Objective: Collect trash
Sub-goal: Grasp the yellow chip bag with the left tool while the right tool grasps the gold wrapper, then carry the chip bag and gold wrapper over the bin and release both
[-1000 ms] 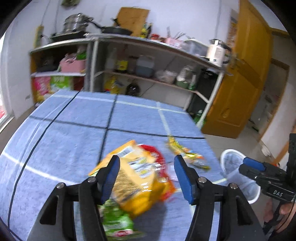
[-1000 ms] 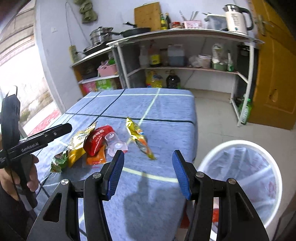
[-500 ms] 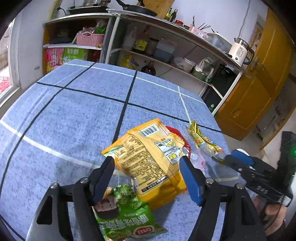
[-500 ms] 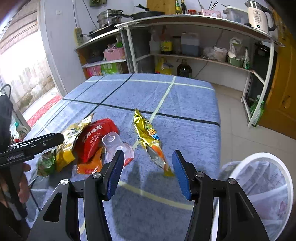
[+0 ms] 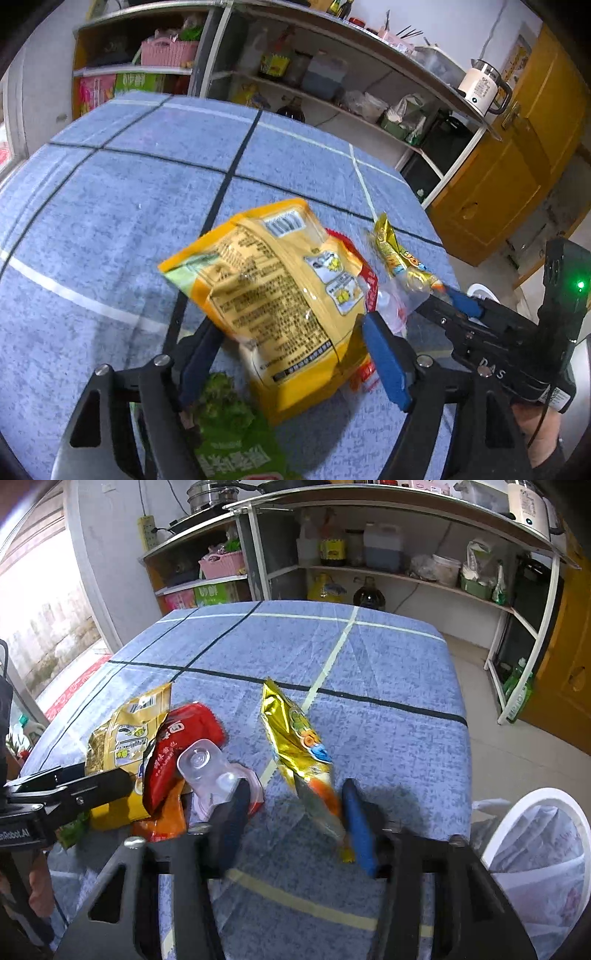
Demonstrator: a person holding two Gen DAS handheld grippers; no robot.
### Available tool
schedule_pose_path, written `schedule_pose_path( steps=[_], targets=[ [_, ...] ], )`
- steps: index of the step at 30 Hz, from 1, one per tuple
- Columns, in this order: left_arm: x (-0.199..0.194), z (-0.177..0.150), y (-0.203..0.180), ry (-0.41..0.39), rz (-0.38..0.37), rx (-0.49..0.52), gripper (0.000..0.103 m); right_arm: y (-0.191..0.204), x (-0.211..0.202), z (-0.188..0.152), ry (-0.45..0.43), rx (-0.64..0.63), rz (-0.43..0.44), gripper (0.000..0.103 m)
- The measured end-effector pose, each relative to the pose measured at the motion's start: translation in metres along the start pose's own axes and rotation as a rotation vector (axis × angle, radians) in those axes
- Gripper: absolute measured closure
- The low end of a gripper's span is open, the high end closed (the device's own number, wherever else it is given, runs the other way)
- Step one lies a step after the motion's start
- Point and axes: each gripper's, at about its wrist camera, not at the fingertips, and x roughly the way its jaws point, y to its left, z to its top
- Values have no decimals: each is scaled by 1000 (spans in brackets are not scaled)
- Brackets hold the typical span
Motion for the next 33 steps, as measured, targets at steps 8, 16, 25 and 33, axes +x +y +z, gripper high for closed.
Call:
schedule_pose_path(
  steps=[8, 16, 25, 33],
  targets=[
    [-13, -2, 0, -46, -32, 17, 57, -7, -12, -5, -21, 27, -9, 97],
    [-38, 0, 1, -110, -71, 31, 69, -7, -40, -8, -81, 37, -3, 98],
    [-67, 8, -4, -189, -149, 74, 69, -8, -69, -19, -126, 54, -3, 98],
    [-69, 9, -27, -191, -206, 122, 78, -17, -93, -30, -158, 77, -28, 98]
  ],
)
